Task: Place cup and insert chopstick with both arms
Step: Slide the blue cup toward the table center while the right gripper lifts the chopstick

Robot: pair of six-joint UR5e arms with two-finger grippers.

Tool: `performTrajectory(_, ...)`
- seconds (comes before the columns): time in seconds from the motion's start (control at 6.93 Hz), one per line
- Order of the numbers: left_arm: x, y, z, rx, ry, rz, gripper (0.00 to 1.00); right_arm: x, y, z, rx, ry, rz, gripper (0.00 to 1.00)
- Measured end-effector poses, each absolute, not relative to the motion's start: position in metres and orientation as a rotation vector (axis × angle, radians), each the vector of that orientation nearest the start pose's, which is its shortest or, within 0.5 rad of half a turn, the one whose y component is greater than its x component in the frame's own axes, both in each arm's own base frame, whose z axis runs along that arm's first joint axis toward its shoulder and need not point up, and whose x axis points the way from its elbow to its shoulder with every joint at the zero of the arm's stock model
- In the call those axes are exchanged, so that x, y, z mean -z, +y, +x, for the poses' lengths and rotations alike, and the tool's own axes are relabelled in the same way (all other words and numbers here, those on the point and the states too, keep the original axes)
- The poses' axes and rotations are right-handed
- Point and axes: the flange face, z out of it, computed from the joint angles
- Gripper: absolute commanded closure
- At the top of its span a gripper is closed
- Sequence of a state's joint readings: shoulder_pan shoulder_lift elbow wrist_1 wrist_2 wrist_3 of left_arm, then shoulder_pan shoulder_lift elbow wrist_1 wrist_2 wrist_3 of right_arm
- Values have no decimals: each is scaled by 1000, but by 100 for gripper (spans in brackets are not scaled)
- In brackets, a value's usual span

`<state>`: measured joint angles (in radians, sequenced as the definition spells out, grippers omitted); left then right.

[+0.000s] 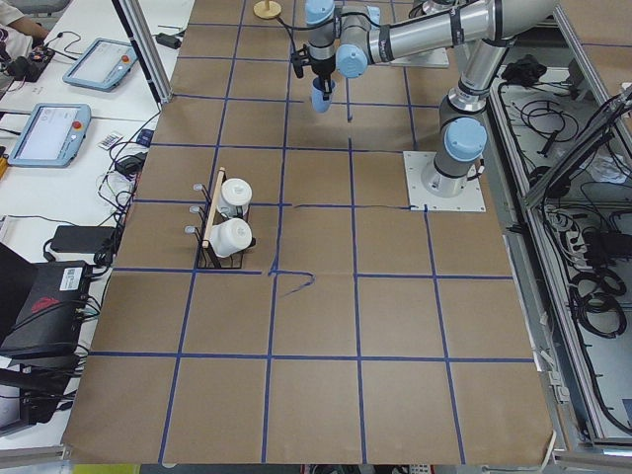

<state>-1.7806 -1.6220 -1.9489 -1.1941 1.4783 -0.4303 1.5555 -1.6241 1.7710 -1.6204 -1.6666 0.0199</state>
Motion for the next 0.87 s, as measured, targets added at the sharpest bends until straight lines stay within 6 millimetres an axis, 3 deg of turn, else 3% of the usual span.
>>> performTrajectory(0.29, -298, -438, -282, -61, 3203, -450, 100, -458, -465, 117, -81, 3237, 53, 92)
performTrajectory(0.72, -265, -442, -297, -148, 3195, -489, 100, -528, -475, 118, 55, 3229, 56, 92)
performTrajectory(0.87, -259, -442, -300, -181, 3203, -490, 100, -538, -482, 120, 91, 3223, 53, 92)
